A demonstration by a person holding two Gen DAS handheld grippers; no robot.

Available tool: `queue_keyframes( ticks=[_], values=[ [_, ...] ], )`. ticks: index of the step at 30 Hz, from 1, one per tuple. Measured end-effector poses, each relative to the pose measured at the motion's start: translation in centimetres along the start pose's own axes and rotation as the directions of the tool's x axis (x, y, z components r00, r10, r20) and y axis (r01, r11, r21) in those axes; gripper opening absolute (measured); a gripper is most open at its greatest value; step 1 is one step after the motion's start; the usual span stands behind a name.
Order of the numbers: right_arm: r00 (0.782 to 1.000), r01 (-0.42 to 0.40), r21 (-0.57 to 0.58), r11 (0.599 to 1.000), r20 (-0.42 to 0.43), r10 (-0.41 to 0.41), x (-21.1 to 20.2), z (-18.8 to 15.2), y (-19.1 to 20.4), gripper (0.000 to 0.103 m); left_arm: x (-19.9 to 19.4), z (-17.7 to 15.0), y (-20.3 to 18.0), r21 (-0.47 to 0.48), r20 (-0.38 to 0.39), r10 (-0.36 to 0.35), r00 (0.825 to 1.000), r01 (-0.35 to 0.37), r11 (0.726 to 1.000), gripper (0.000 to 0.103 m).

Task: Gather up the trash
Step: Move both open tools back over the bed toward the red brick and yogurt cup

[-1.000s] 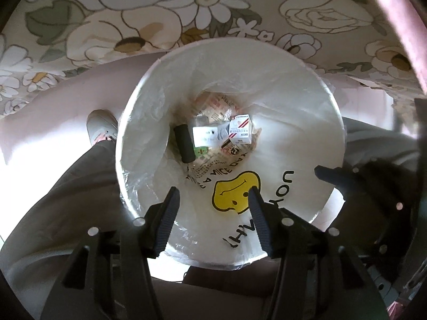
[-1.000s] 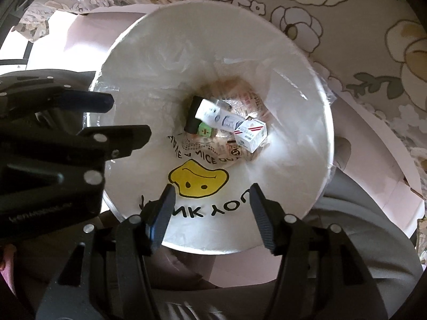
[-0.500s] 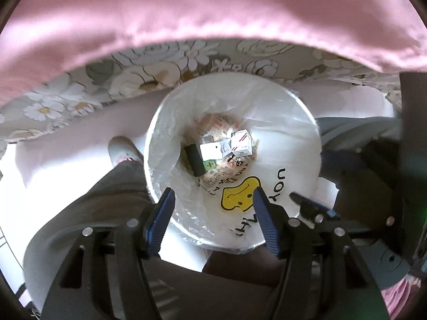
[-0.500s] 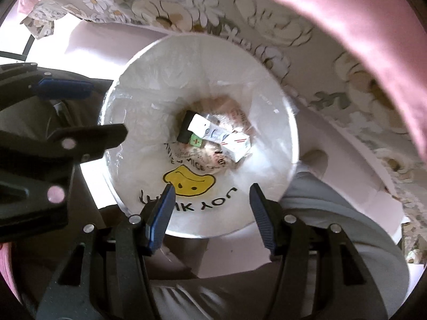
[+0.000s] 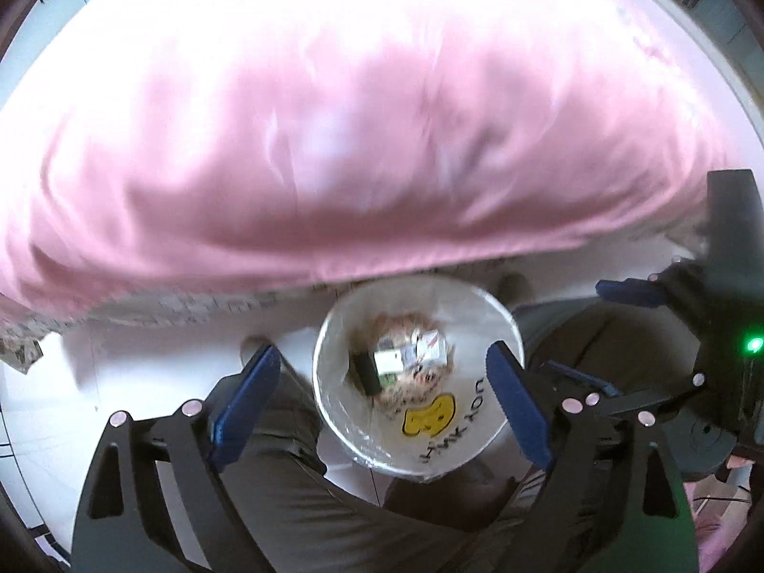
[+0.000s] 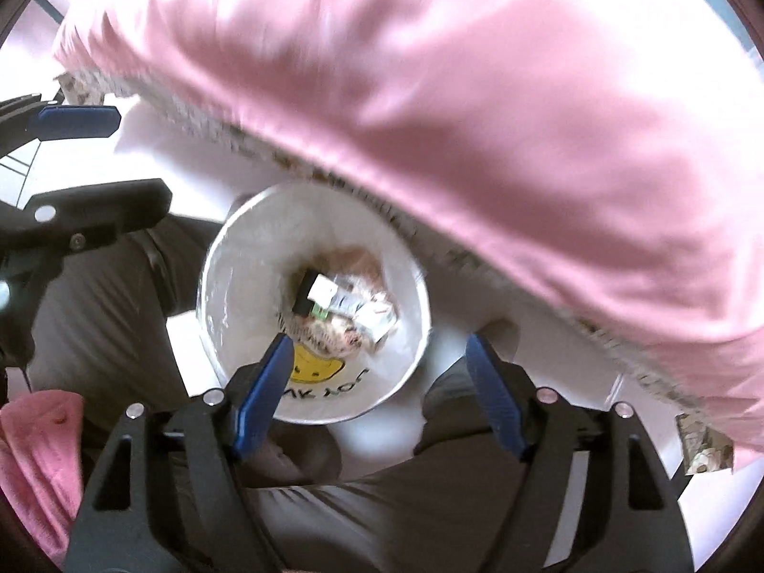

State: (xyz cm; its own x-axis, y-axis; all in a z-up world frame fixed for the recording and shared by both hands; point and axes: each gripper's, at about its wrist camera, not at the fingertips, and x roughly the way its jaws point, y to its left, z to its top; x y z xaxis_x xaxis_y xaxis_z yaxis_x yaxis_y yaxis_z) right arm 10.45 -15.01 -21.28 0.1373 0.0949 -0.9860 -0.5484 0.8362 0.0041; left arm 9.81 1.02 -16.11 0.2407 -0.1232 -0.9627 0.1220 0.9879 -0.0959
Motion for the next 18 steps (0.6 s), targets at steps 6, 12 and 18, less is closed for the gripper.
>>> queue_keyframes(
  ticks=[6, 12, 18],
  values=[
    [0.986, 0.003, 0.042, 0.999, 0.165, -0.009, -6.8, 1.2, -2.6, 0.074, -4.5, 1.7, -0.5, 0.024, 0.117, 0.037, 0.992, -0.040, 0.999, 0.092],
    [0.953, 0.008, 0.072, 0.997, 0.302, -0.029, -12.8, 2.4, -5.1, 0.077, -7.7, 3.9, -1.1, 0.038, 0.187, 0.025, 0.982, -0.032, 0.999, 0.092],
    [0.906, 0.076, 0.045, 0.996, 0.413, -0.088, -17.8, 3.7, -6.9, 0.077, -10.1, 6.2, -1.6, 0.055, 0.246, 0.042, 0.968, -0.058, 0.997, 0.092]
  ],
)
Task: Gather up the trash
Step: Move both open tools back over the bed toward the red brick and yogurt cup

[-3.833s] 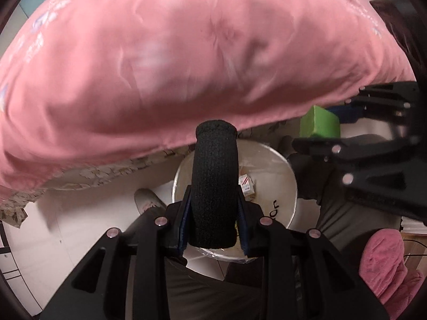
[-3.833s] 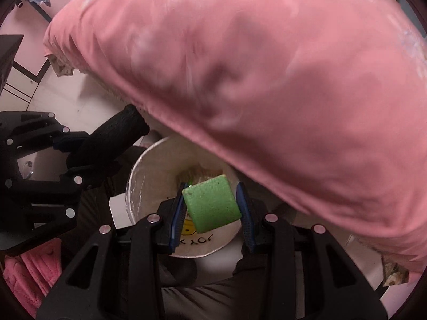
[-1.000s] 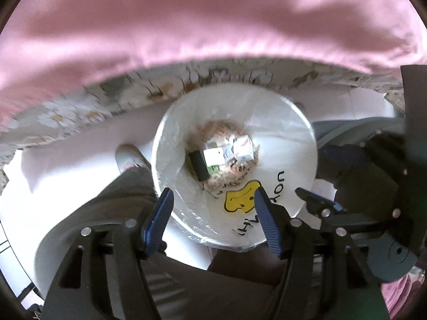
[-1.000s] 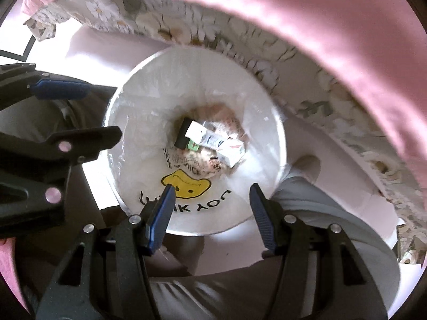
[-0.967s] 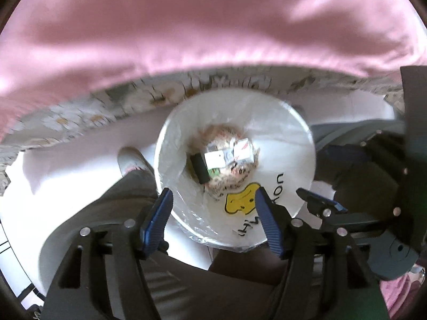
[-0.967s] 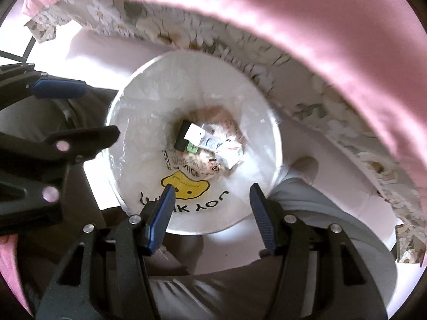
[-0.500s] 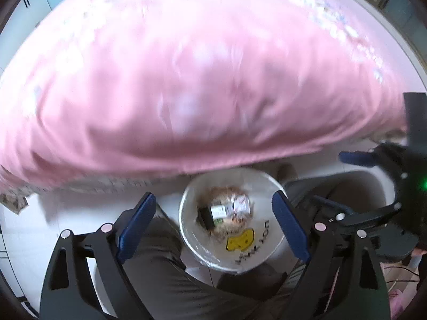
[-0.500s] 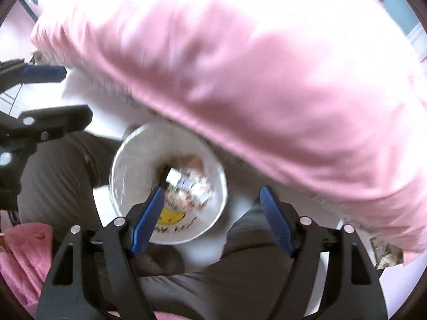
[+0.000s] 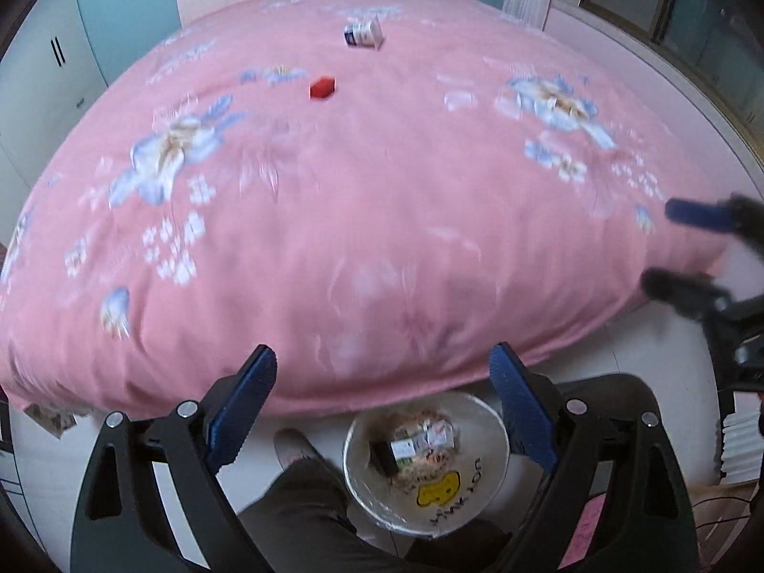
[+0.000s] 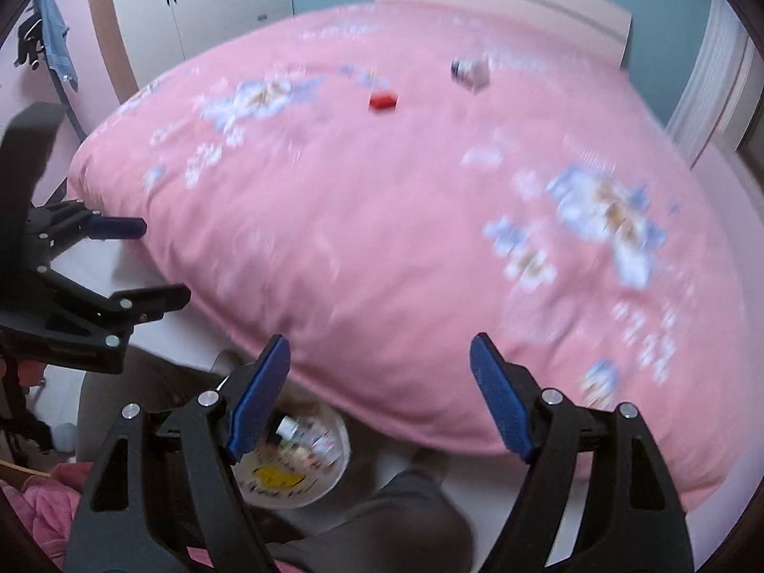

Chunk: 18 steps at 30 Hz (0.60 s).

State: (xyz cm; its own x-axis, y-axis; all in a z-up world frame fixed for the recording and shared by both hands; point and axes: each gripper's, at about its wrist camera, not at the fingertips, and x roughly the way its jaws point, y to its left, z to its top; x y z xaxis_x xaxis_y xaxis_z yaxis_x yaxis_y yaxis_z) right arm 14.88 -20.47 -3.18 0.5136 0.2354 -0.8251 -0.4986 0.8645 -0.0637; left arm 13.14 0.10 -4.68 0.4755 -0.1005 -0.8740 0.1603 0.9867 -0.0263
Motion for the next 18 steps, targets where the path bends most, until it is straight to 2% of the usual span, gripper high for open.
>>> queue_keyframes(
  ticks=[8, 18],
  values=[
    [0.989, 0.049, -0.036, 0.998, 0.143, -0.044, -3.2, 5.6, -3.0, 0.085, -0.9, 3.9, -0.1, 0.028, 0.049, 0.001, 0.999, -0.002, 1.000, 0.092],
    [0.979, 0.059, -0.081, 0.995, 0.201, -0.042, -2.7, 12.6, -6.1, 0.088, -1.2, 9.5, 0.9, 0.029, 0.121, 0.007, 0.993, -0.011, 1.000, 0.092]
  ],
)
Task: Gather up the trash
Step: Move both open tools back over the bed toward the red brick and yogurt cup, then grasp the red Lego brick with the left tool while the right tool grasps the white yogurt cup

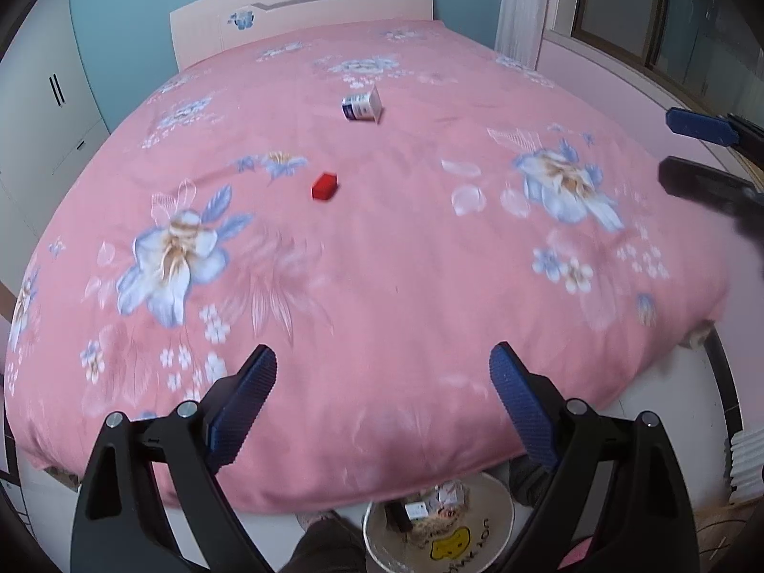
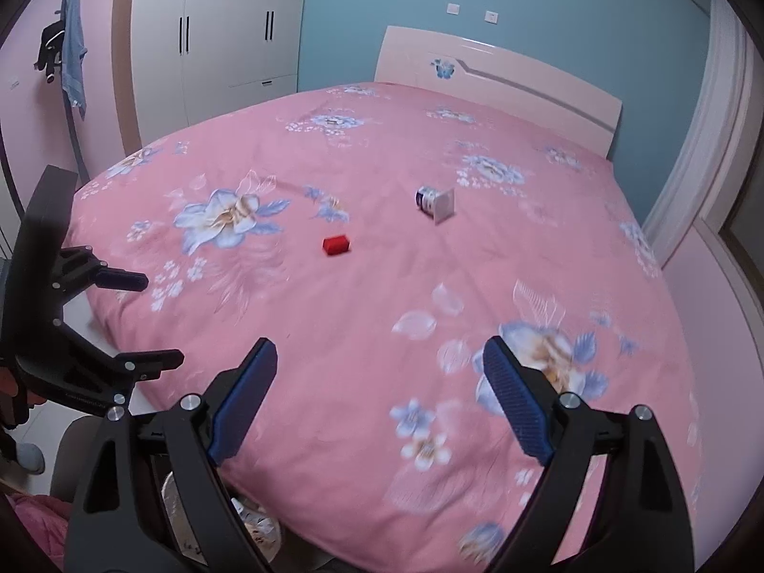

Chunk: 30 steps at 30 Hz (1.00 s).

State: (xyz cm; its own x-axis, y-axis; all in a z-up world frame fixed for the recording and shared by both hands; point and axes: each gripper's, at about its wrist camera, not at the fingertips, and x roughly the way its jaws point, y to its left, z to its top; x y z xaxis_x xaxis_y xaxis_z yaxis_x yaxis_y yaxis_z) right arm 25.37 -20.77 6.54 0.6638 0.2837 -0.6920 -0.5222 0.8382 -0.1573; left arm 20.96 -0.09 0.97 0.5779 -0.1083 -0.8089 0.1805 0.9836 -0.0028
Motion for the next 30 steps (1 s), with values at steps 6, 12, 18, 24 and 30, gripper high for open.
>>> queue_keyframes(
  ticks=[6, 12, 18, 24, 30],
  values=[
    [1.000, 0.008, -0.066, 0.998, 0.019, -0.007, 2.9, 3.7, -1.0, 0.088, 1.6, 2.8, 1.2, -0.007, 0.031, -0.002, 1.000, 0.002, 1.000, 0.093],
    [0.998, -0.006, -0.073, 0.997, 0.058, 0.010, 7.2, 6.6, -2.8, 0.088, 5.1, 5.5, 2.5, 0.005, 0.025, -0.030, 0.999, 0.030, 1.000, 0.093],
    [0.999, -0.012, -0.097, 0.995, 0.045, 0.017, 14.0, 8.1, -4.7, 0.088, 10.0, 7.7, 4.2, 0.007, 0.016, -0.047, 0.999, 0.047, 0.999, 0.093],
    [0.993, -0.117, -0.107, 0.987, -0.024, 0.115, 23.7, 9.9, -7.6, 0.088, 16.1, 10.0, 5.7, 0.040, 0.003, -0.061, 0.998, 0.060, 0.997, 0.093],
    [0.985, -0.165, -0.086, 0.983, -0.067, 0.160, 33.0, 11.6, -11.3, 0.088, 21.8, 12.2, 7.7, 0.023, -0.031, -0.098, 0.995, 0.099, 0.995, 0.092]
  ],
)
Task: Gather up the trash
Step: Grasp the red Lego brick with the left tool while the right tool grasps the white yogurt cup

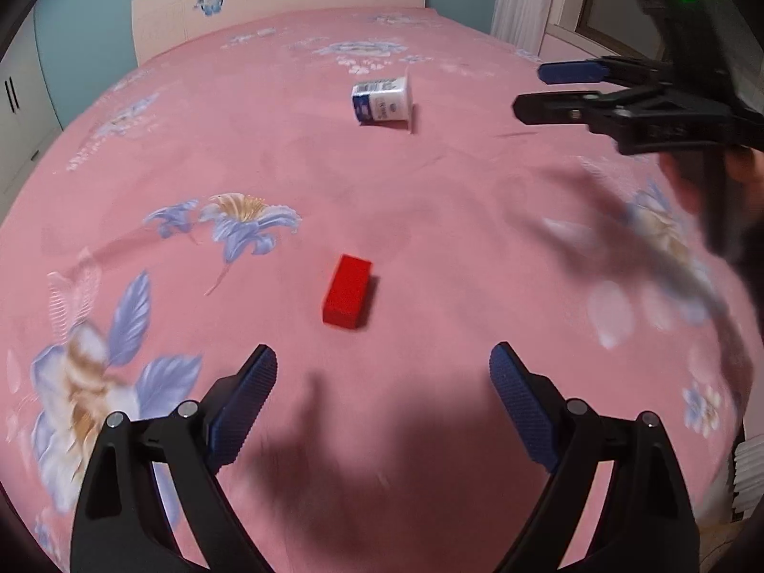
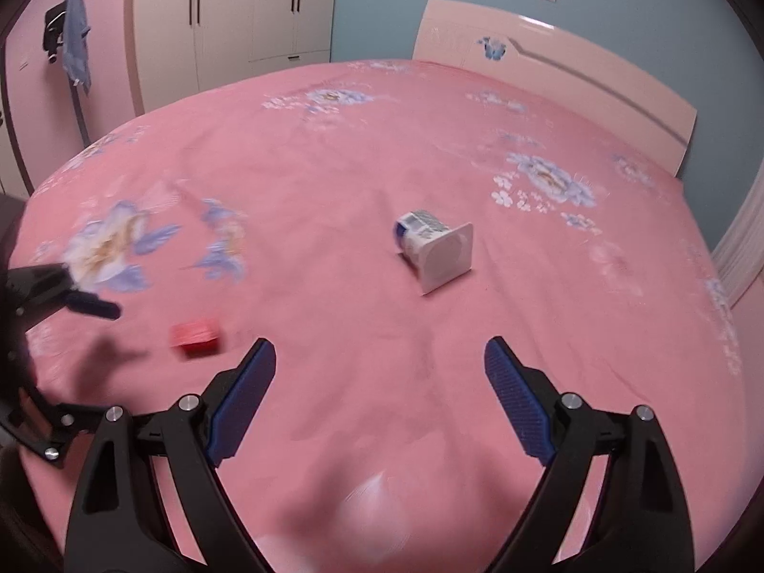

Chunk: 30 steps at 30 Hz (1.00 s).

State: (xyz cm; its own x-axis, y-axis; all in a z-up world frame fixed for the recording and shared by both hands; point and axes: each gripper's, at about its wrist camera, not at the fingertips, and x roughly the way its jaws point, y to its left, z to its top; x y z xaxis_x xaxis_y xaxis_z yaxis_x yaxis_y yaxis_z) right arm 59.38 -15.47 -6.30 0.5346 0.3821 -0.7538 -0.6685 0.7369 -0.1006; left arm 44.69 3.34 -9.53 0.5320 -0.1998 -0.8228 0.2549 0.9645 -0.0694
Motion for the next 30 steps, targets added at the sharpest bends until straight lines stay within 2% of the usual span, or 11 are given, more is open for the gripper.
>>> queue_keyframes(
  ticks=[3, 7, 12, 15, 19, 22, 24, 26, 27, 30],
  values=[
    [1.000, 0.005, -0.033, 0.999, -0.022, -0.006, 3.6, 0.6, -1.5, 0.088, 1.5, 0.8, 0.4, 0.010, -0.011, -0.020, 1.000, 0.020, 1.000, 0.092],
    [0.999, -0.015, -0.031, 0.999, -0.035, 0.014, 7.3, 1.6, -3.1, 0.088, 3.0, 1.7, 0.2, 0.054, -0.021, -0.006, 1.000, 0.007, 0.999, 0.092],
    [0.999, -0.018, -0.061, 0.998, -0.040, 0.016, 11.1, 4.0, -4.0, 0.088, 4.7, 2.3, 0.7, 0.046, -0.072, -0.032, 0.997, 0.036, 0.998, 0.077],
    [0.999, 0.006, -0.113, 0.994, -0.048, -0.011, 13.0, 5.1, -4.0, 0.088, 5.3, 2.7, 0.9, 0.043, -0.068, -0.050, 0.996, 0.053, 0.998, 0.077],
    [0.996, 0.057, -0.175, 0.983, -0.056, -0.067, 15.7, 5.9, -4.1, 0.087, 6.1, 3.1, 0.5, 0.076, -0.065, -0.035, 0.997, 0.040, 0.996, 0.072],
    [0.997, 0.034, -0.171, 0.985, -0.057, -0.045, 17.0, 6.3, -4.5, 0.088, 6.3, 3.4, 0.7, 0.079, -0.050, -0.043, 0.998, 0.047, 0.996, 0.058],
    [0.997, 0.019, -0.157, 0.987, -0.068, -0.030, 17.6, 6.4, -4.8, 0.087, 6.4, 3.6, 1.1, 0.070, -0.042, -0.057, 0.997, 0.060, 0.996, 0.043],
    [0.997, -0.007, -0.126, 0.992, -0.078, -0.003, 17.9, 6.4, -5.1, 0.075, 6.4, 3.7, 1.6, 0.050, -0.037, -0.053, 0.998, 0.055, 0.997, 0.030],
    [0.996, -0.018, -0.110, 0.994, -0.087, 0.009, 17.9, 6.4, -5.1, 0.065, 6.3, 3.7, 2.0, 0.036, -0.033, -0.059, 0.998, 0.060, 0.998, 0.024],
    [0.997, 0.015, -0.099, 0.995, -0.080, -0.023, 17.1, 5.9, -4.1, 0.065, 6.1, 3.7, 2.3, 0.018, -0.031, -0.080, 0.996, 0.081, 0.997, 0.022]
  ],
)
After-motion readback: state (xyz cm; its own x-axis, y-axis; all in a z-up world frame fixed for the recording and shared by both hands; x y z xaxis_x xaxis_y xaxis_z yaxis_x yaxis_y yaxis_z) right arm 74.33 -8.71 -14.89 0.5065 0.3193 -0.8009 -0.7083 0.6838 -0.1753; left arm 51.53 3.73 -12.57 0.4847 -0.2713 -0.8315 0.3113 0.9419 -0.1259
